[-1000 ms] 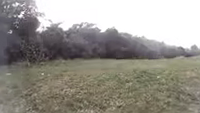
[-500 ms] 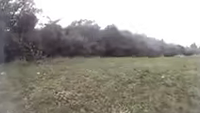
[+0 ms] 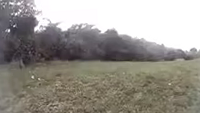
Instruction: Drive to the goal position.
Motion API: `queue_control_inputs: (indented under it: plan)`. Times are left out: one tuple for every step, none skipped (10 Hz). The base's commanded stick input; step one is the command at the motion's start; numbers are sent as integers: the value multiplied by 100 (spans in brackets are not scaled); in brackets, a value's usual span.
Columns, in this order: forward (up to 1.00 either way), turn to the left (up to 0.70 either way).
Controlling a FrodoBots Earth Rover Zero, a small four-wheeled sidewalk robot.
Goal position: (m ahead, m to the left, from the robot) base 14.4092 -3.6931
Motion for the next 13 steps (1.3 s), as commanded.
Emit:
queue_control_inputs:
  plan:
    - [70,0]
    - [70,0]
    - [70,0]
    - [70,0]
    - [70,0]
    - [70,-1]
    - [70,-5]
    - [70,-9]
    - [70,-11]
    - [70,-13]
    - [70,-13]
    - [70,-13]
    - [70,-13]
